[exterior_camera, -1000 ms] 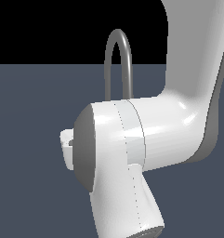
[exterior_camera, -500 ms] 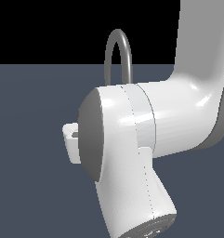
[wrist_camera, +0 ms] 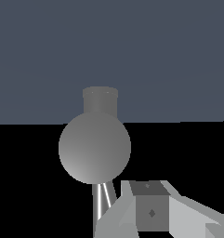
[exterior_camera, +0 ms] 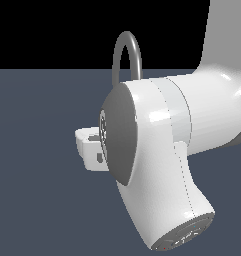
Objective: Turn on the faucet by rotating a designated handle.
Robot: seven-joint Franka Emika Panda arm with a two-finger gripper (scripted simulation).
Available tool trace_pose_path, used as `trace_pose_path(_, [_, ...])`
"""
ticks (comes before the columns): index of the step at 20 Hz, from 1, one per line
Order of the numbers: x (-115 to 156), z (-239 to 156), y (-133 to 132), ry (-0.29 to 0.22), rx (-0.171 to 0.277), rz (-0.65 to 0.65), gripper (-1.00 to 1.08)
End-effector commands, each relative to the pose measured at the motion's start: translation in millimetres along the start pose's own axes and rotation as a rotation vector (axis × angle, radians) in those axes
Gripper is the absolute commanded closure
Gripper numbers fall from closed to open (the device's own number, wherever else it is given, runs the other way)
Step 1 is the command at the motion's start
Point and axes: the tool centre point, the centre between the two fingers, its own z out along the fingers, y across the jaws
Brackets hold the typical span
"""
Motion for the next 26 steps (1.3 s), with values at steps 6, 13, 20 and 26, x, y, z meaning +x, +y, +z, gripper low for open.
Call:
trace_pose_path(6, [-4,0,-20,-0.011,0.007,-0.004,1.08])
trace_pose_path(13, [-5,0,-58,-0.037,0.034,-0.013,1.08])
trace_pose_path(20, [1,1,-32,-0.041,-0.032,0.001,1.08])
trace_pose_path(26, [16,1,-54,-0.043,0.0,-0.006,1.08])
